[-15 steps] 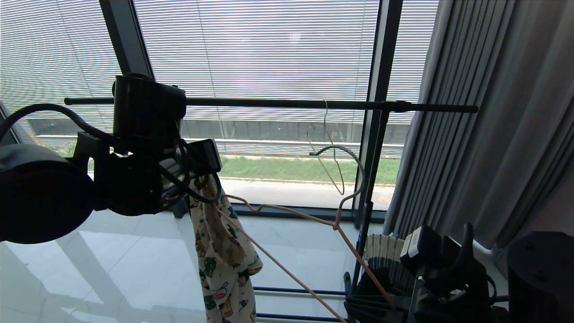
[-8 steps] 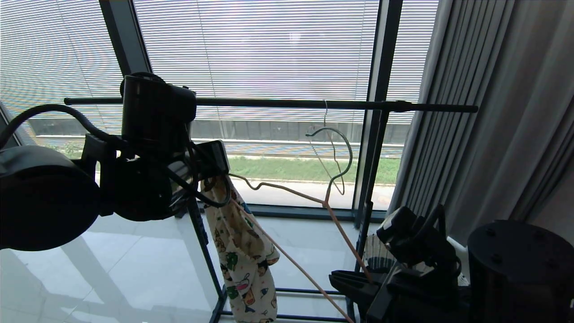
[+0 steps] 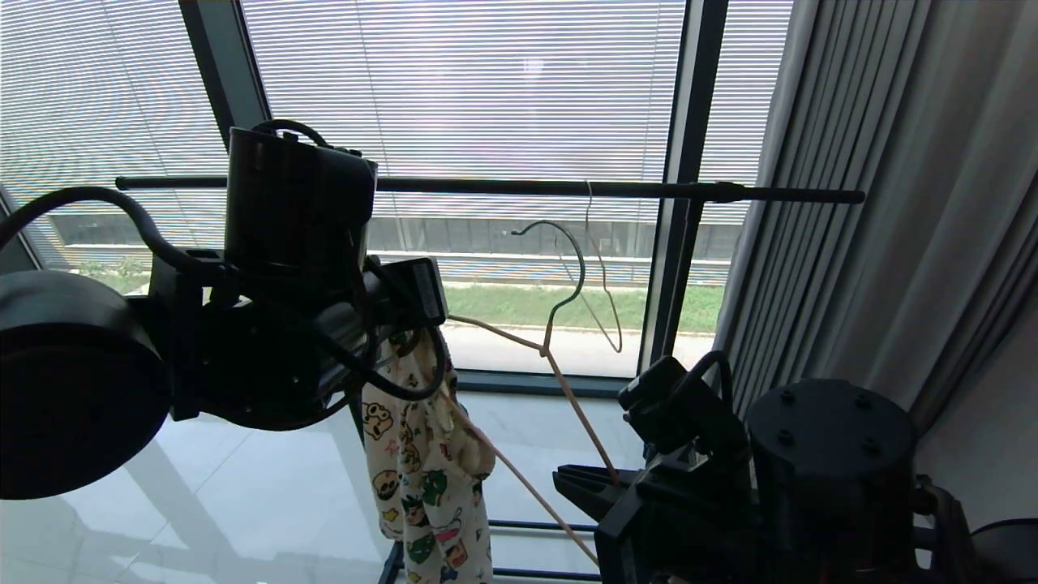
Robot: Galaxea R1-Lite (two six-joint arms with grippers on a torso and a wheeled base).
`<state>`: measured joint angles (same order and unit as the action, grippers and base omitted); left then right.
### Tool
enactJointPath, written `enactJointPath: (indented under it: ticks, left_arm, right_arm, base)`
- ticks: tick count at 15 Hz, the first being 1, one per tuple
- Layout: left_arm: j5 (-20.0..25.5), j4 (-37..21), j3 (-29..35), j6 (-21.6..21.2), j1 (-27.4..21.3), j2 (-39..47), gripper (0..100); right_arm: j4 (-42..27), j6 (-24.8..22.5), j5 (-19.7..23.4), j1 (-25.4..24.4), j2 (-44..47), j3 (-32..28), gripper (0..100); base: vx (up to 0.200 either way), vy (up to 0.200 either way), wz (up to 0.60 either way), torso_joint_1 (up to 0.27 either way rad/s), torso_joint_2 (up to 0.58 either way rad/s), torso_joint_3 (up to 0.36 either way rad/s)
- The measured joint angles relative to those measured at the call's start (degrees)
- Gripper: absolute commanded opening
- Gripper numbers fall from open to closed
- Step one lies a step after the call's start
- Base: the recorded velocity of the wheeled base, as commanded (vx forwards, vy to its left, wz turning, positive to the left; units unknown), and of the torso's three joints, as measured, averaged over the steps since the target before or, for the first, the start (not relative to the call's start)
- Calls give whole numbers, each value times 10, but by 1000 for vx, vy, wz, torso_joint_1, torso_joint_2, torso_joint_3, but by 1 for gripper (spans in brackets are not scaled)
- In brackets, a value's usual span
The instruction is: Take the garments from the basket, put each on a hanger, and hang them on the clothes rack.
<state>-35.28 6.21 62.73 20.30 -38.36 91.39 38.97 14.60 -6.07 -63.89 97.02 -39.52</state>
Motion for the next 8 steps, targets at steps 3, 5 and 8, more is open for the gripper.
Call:
enactJointPath:
  ticks: [3, 5, 8]
  left_arm:
    - [13, -1, -2, 0, -58, -21, 0]
    - [16, -1, -4, -1, -82, -35, 0]
    - [17, -1, -9, -2, -99, -47, 0]
  right_arm:
    - [0, 0, -4, 4, 31, -27, 0]
    - [0, 2, -21, 8, 50, -44, 0]
    - [0, 4, -27, 15, 65, -54, 0]
  base:
    - [0, 0, 0, 0, 0, 0]
    - [0, 0, 0, 0, 0, 0]
    - [0, 0, 0, 0, 0, 0]
